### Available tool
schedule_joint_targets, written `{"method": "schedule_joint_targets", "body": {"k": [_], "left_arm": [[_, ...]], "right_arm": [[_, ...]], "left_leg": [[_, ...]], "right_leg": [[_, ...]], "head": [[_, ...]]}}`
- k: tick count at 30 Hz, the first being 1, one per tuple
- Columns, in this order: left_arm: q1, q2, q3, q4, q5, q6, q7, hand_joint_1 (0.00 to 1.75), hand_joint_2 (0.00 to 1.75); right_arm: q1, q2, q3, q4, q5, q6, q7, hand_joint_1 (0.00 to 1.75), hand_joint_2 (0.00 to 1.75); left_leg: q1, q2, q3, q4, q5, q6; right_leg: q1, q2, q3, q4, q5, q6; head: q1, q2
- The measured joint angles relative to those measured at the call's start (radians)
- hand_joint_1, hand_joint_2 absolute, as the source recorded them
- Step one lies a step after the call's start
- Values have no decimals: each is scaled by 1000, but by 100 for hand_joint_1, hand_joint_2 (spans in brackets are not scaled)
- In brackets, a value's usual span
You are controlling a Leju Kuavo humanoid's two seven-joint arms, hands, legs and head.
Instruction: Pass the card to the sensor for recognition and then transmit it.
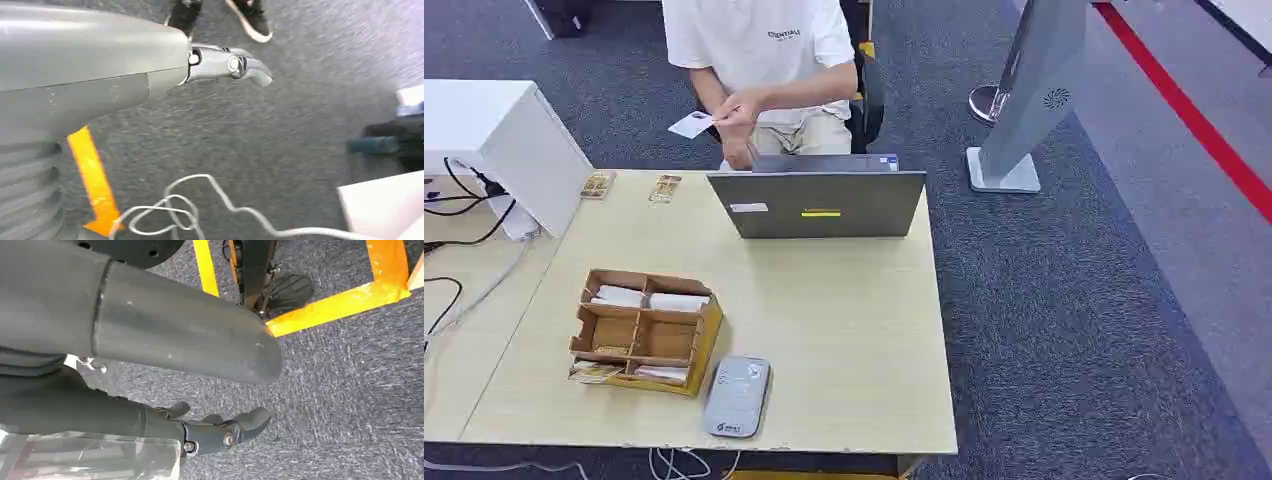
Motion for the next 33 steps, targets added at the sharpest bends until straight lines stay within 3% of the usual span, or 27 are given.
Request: {"method": "schedule_joint_targets", "body": {"k": [9, 20, 25, 33], "left_arm": [[79, -27, -147, -298, 134, 79, -28, 0, 175], [143, -35, -324, -664, 240, 148, -112, 0, 175], [140, -35, -396, -831, 200, 166, -143, 0, 175], [59, -16, -509, -990, -9, 174, -159, 0, 175]], "right_arm": [[-5, 0, -10, 2, 12, -1, 2, 0, 0], [-12, 1, -22, 3, 39, -4, 11, 0, 0], [-21, 7, -23, 3, 55, -4, 18, 0, 0], [-32, 13, -23, 5, 82, -2, 31, 0, 0]], "left_leg": [[0, 0, 0, 0, 0, 0], [1, 0, 1, 0, 0, 0], [1, 1, 1, 0, 1, -1], [1, 1, 2, 0, 1, -2]], "right_leg": [[0, 0, 0, 0, 0, 0], [1, 0, 1, 0, 0, 0], [1, 1, 0, 0, 1, -1], [1, 1, 0, 0, 2, -2]], "head": [[0, 0], [-2, 0], [-2, 0], [-2, 0]]}}
